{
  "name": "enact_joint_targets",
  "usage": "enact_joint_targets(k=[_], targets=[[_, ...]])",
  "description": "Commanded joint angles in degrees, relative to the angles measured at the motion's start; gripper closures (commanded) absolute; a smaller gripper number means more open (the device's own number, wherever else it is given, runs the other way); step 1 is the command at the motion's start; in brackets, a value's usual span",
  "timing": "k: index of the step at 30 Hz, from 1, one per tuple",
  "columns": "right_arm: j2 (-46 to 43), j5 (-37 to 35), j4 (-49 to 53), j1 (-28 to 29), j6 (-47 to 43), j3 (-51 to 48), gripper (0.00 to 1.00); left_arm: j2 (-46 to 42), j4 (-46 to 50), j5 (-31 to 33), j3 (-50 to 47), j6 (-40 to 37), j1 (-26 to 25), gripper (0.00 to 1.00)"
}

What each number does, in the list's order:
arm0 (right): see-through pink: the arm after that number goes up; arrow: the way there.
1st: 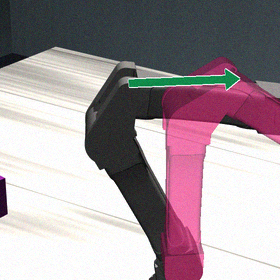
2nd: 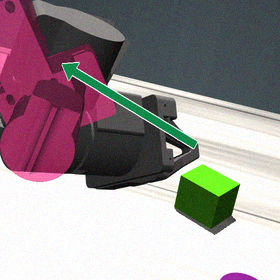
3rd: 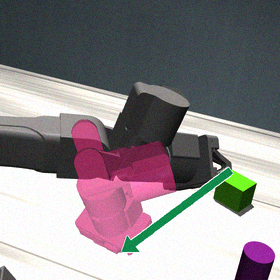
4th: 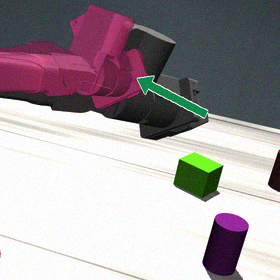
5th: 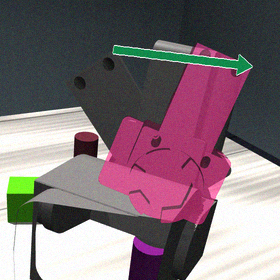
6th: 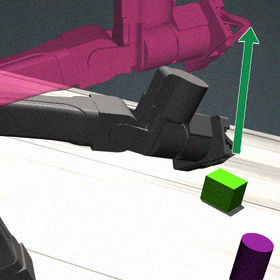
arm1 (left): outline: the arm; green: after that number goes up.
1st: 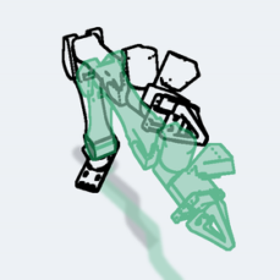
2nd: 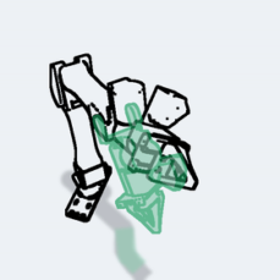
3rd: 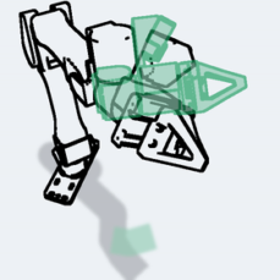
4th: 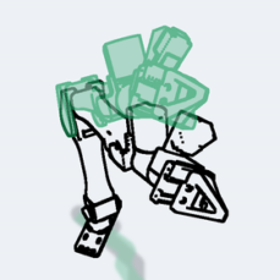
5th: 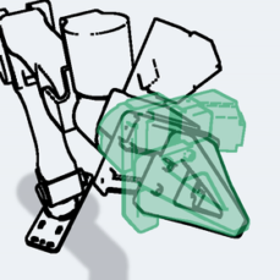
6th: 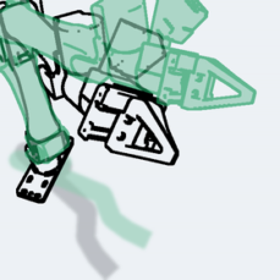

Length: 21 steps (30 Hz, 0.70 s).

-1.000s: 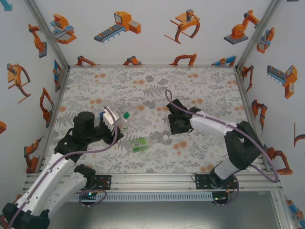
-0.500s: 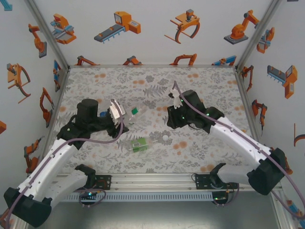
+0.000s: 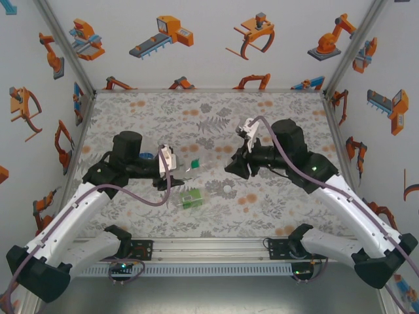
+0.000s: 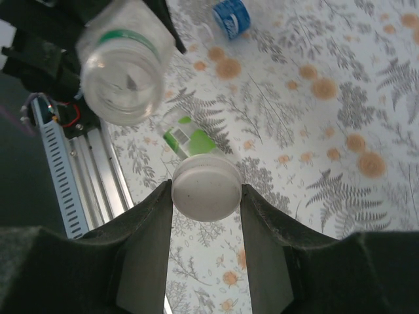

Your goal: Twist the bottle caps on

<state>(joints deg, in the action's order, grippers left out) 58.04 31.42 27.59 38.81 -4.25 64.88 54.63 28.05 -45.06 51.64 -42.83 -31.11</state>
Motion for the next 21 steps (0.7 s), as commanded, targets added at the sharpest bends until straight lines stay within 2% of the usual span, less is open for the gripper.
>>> enact_joint_targets(k=[1, 4, 21], targets=[[-1.18, 9.13, -2.63, 0.78, -6.9, 0.77, 0.88, 0.21, 1.2, -5.54, 0.92, -3.46, -0.2, 1.0], [-1.7, 11.29, -3.27, 1.4, -9.47, 0.67, 0.89, 0.5, 1.61, -5.57, 0.91, -3.57, -0.38, 1.0], [0.44, 13.64, -7.68, 3.79, -9.11, 1.86, 0.92, 2.32, 2.09, -7.3, 0.92, -4.41, -1.41, 0.99]])
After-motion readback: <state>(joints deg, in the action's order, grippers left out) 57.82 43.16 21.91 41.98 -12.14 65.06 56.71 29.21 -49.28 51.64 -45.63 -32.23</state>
